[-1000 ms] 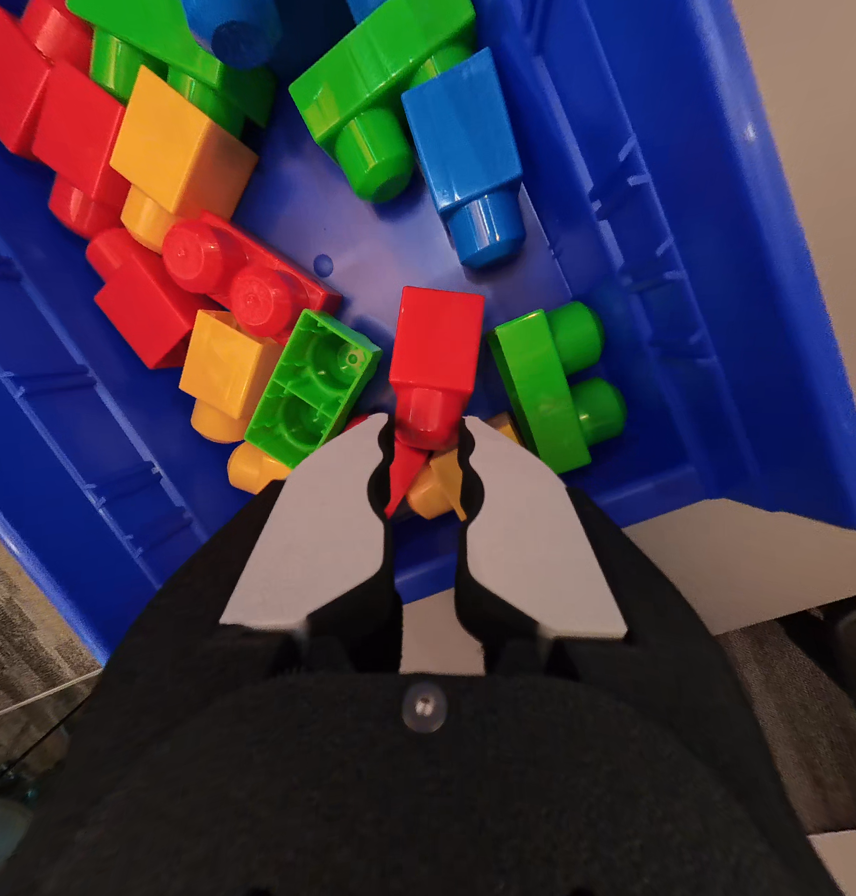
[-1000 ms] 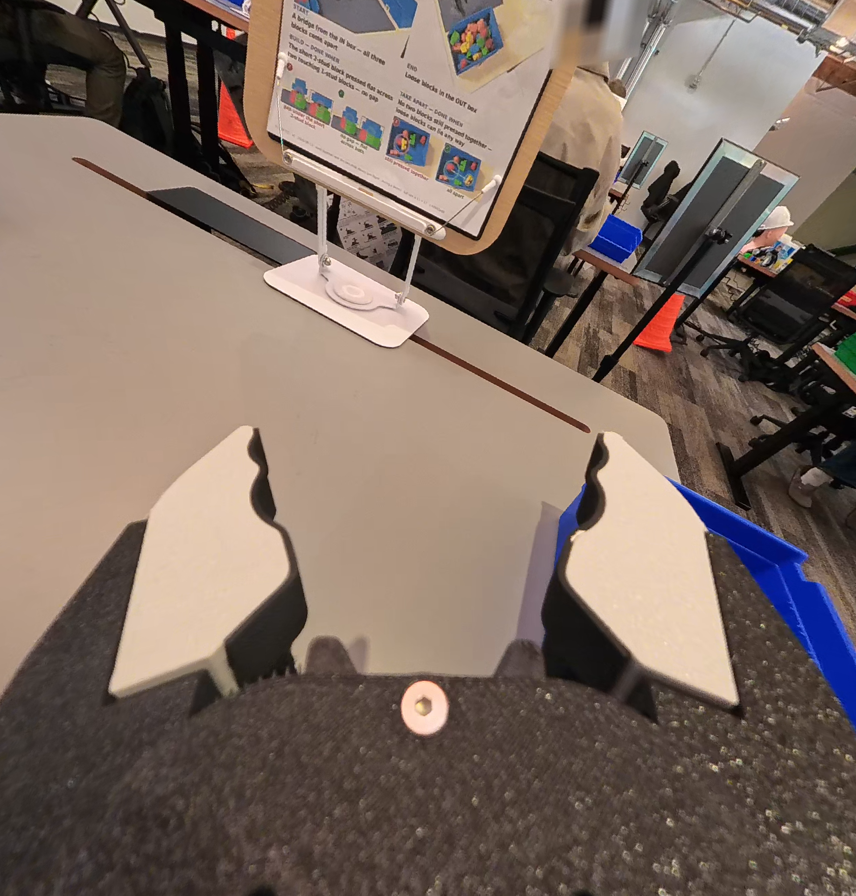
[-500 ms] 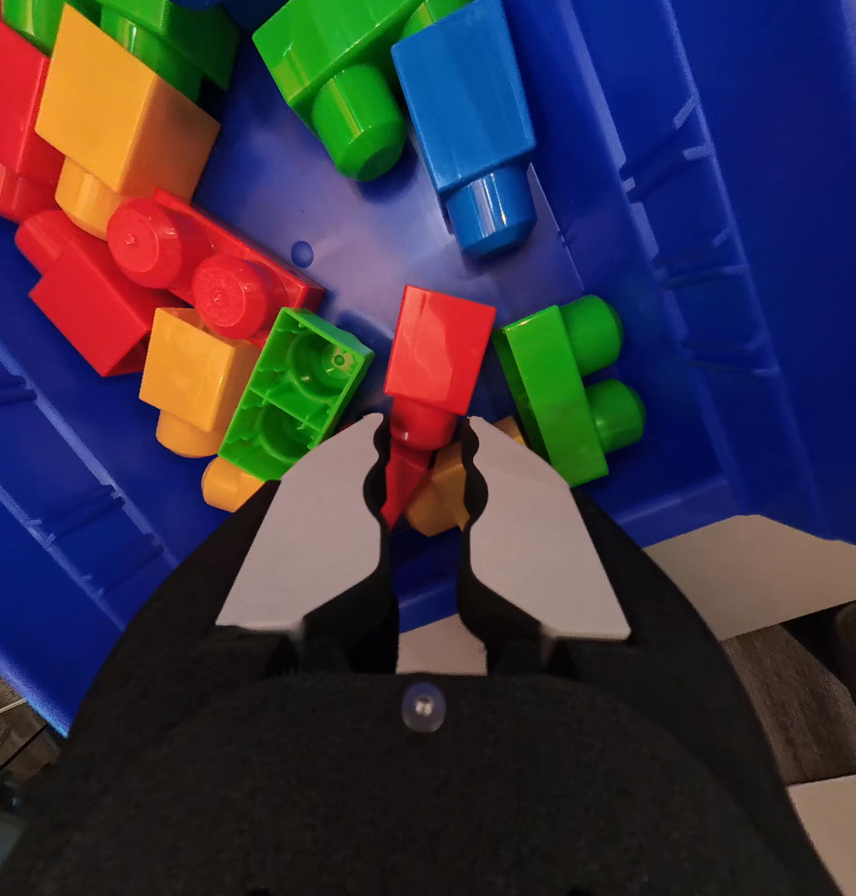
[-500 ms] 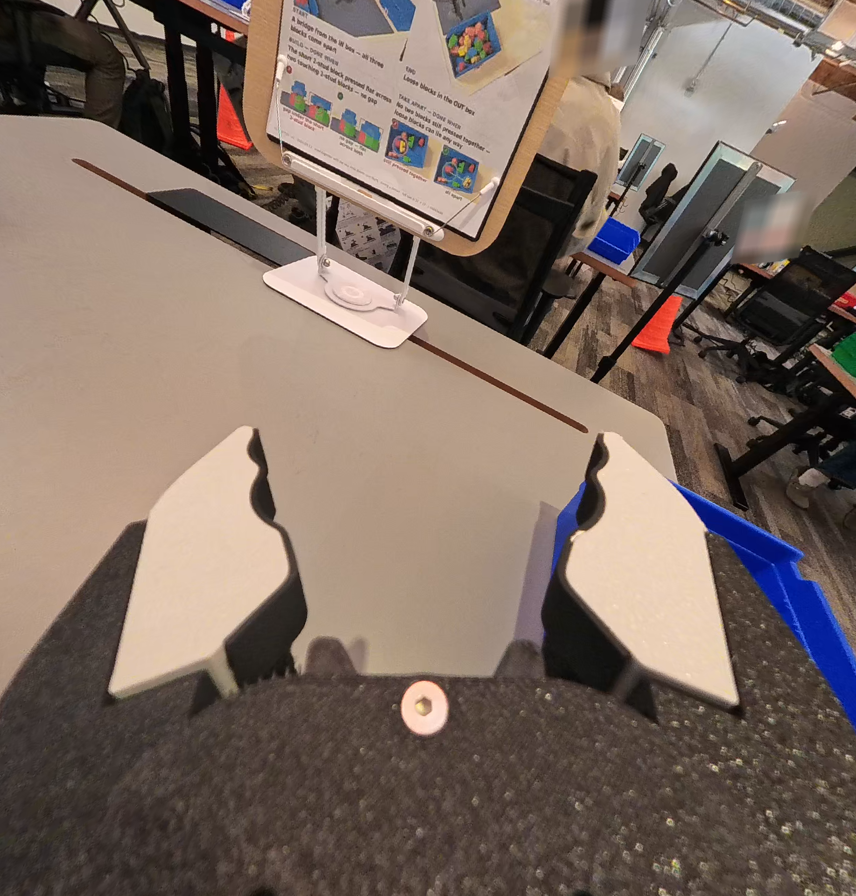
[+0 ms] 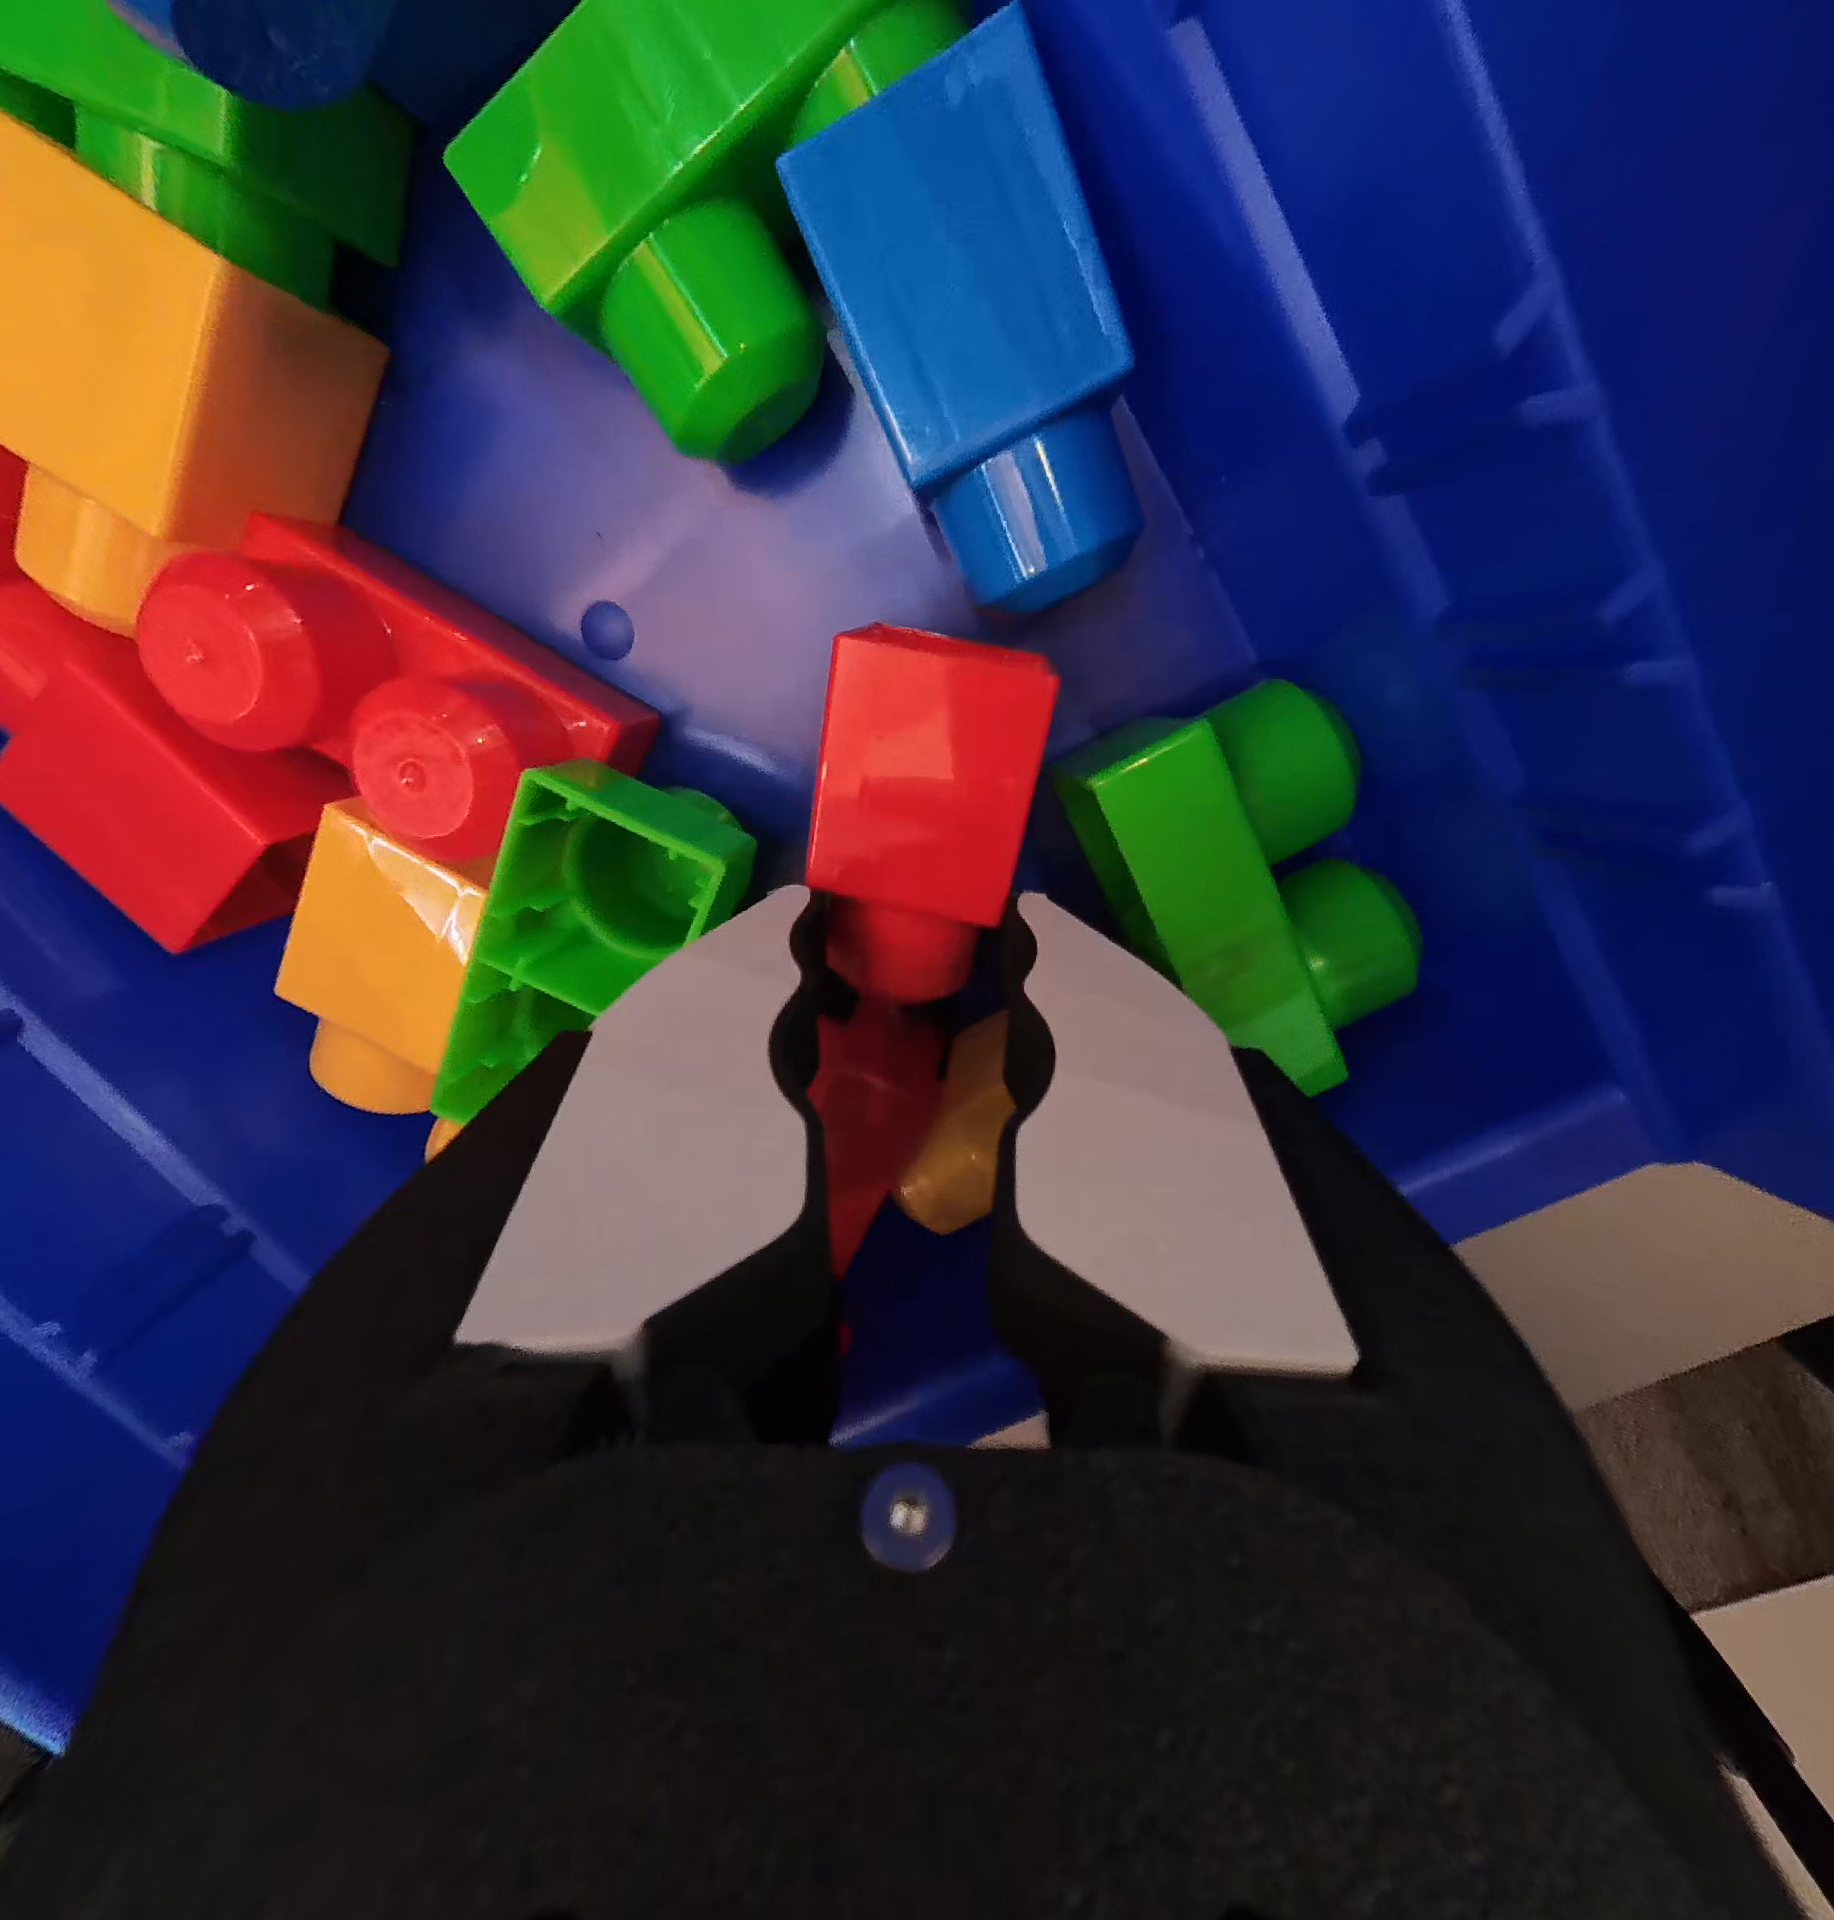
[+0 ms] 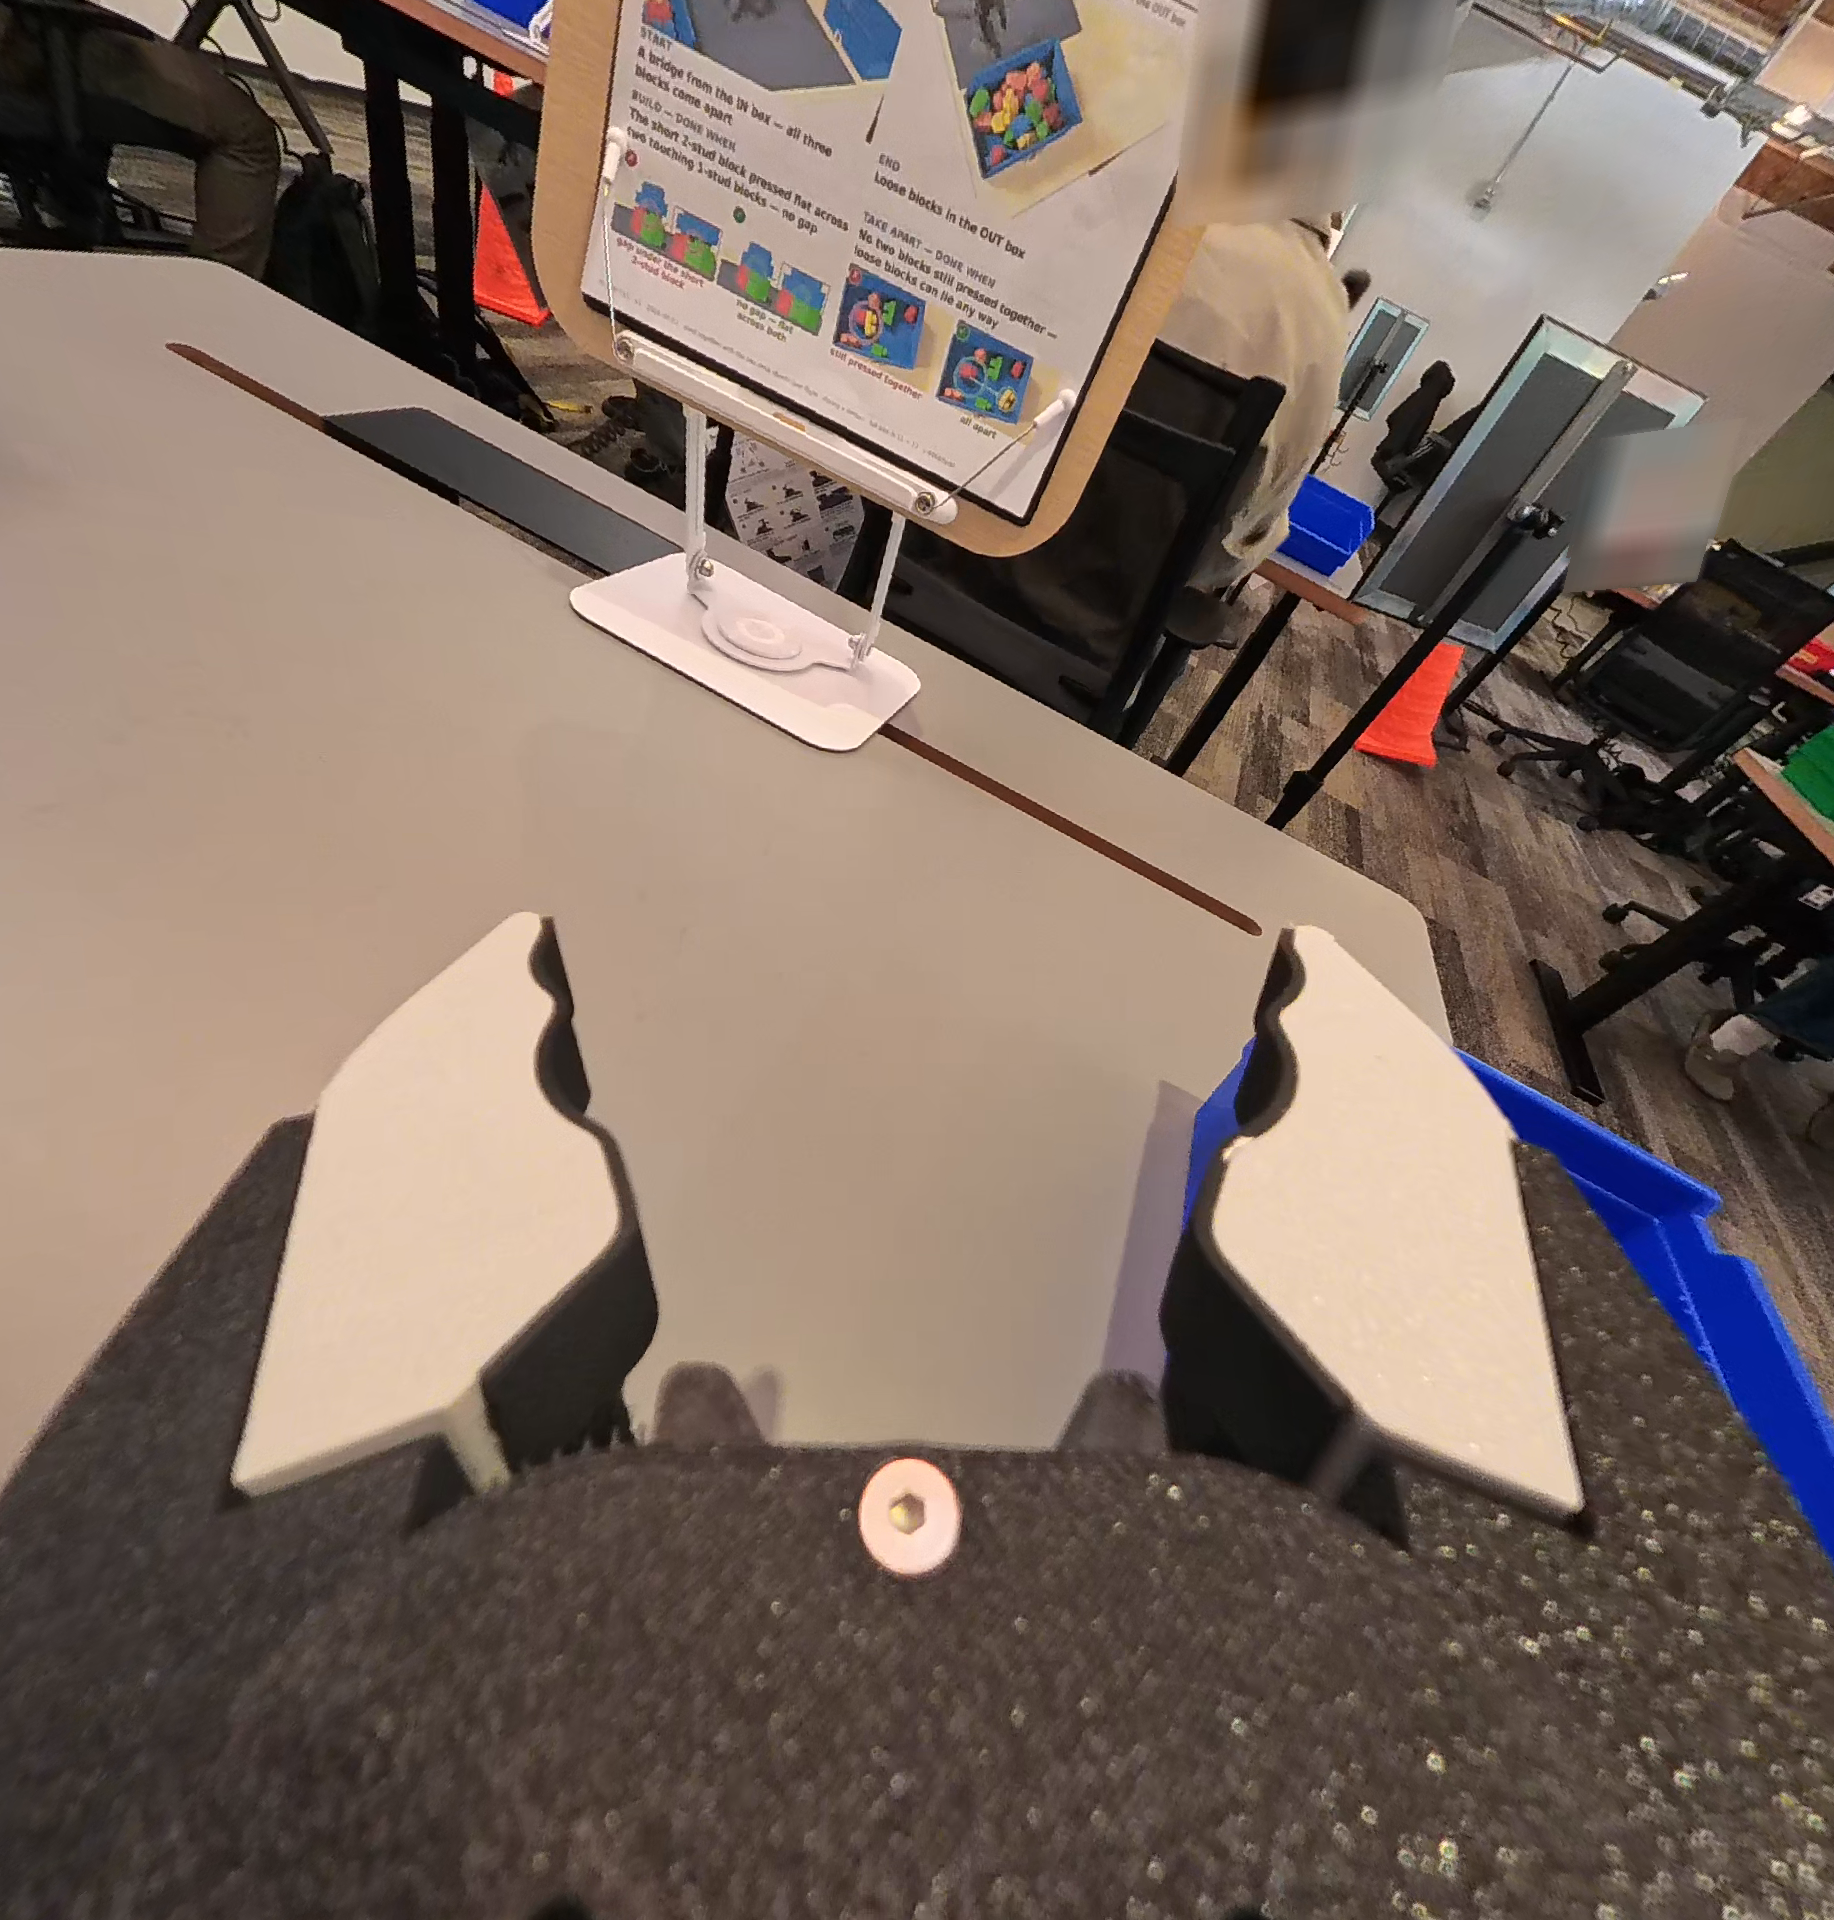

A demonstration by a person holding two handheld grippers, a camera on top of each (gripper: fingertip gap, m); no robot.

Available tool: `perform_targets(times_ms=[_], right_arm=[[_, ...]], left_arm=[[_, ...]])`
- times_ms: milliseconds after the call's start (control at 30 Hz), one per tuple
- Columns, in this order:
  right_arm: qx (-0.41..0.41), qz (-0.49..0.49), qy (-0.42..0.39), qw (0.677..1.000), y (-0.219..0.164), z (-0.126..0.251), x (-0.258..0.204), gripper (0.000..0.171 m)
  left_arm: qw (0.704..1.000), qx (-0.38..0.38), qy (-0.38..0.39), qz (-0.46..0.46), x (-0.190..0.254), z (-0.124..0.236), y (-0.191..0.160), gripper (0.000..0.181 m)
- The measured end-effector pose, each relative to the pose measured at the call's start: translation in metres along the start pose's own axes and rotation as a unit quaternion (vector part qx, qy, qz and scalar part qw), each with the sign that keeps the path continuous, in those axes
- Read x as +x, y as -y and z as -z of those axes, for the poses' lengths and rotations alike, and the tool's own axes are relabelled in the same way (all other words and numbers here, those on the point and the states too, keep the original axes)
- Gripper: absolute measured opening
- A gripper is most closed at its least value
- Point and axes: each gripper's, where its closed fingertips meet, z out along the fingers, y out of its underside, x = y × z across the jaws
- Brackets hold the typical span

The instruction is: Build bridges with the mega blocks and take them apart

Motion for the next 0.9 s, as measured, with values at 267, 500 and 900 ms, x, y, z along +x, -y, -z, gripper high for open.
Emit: perform_targets(times_ms=[267,500,900], right_arm=[[0.001,0.000,0.001,1.000,0.001,0.001,-0.001,0.123],[0.005,-0.001,0.000,1.000,0.002,0.001,-0.001,0.123],[0.008,-0.005,0.000,1.000,0.000,0.005,-0.002,0.122]], left_arm=[[0.999,-0.033,0.005,-0.033,0.000,-0.005,-0.004,0.029],[0.999,-0.040,0.003,-0.024,0.001,-0.006,-0.004,0.029],[0.998,-0.039,0.037,-0.023,-0.011,0.043,-0.004,0.028]])
